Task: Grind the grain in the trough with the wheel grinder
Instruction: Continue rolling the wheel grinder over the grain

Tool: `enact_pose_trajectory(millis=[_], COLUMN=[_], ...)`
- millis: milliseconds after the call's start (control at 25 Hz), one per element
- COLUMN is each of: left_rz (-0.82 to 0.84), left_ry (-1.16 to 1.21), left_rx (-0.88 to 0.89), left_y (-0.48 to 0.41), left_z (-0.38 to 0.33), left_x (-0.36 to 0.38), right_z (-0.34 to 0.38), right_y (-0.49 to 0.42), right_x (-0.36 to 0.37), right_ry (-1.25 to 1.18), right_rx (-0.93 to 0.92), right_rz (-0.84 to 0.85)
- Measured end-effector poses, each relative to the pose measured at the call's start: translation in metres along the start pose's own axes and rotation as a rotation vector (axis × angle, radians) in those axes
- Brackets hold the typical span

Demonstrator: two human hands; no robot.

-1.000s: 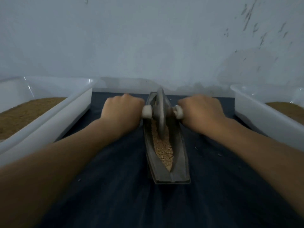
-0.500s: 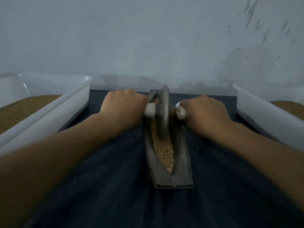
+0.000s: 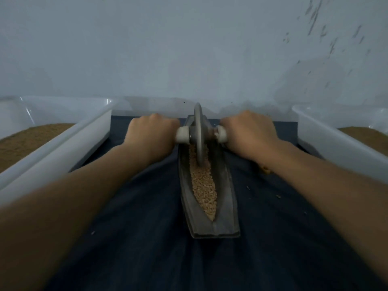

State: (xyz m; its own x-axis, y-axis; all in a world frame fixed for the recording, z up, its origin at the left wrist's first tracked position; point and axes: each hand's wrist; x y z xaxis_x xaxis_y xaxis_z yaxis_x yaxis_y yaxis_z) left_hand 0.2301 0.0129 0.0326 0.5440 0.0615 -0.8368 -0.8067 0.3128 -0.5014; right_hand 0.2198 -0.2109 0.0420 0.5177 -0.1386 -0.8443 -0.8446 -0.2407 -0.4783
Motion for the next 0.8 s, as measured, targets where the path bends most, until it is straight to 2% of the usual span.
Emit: enact_pose_trajectory(millis=[120,160,240,280,400,480,560,640,680,800], left_rz=[-0.203,-0.256,-0.256,-0.203,-0.002,0.057,-0.114,-0.321,-0.363,-0.196], left_ry=[-0.019,-0.039,-0.077,-0.107,0.004,0.053,0.013,-0.038,-0.041,-0.074], left_rx=[0.194,0.220,0.195,0.122,-0.092,-0.112,0.034,0.183,0.215,0.083], left_y=[0.054,0.057,0.043,0.031,-0.010,-0.002,0.036,0.061,0.058,0.032], left_z=[0.019,0.022,0.017,0.010,-0.002,0.003,0.008,0.013,0.017,0.006], left_x=[-0.005,-0.006,-0.005,-0.001,0.002,0.002,0.000,-0.007,-0.009,0.003], right_z=[-0.003,-0.006,-0.006,-0.001,0.010,0.009,0.002,-0.002,-0.006,0.003], right_y=[0.061,0.068,0.058,0.044,-0.010,-0.014,0.024,0.066,0.071,0.043], right_x=[-0.003,0.001,0.009,0.009,0.000,-0.007,-0.010,-0.013,-0.011,0.001], right_ry=[0.036,0.006,0.021,0.073,0.029,0.053,0.068,0.024,-0.004,0.107], right_rx=[-0.065,-0.049,-0.004,0.029,0.144,0.071,-0.062,-0.089,-0.095,0.025], right_rz=[-0.301,-0.334,-0.242,-0.185,-0.019,0.036,-0.105,-0.294,-0.303,-0.145])
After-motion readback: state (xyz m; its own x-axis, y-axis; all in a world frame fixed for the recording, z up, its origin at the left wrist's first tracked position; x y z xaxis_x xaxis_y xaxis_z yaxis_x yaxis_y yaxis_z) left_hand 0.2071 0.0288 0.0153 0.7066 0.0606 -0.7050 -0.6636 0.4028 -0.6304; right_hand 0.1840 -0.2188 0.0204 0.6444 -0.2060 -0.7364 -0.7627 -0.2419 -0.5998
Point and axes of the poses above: each hand's wrist, its own y-axis away from the middle knuckle, its own x-axis out of the palm, z = x × y, and after that the axes turned 4 degrees about -z, right-handed
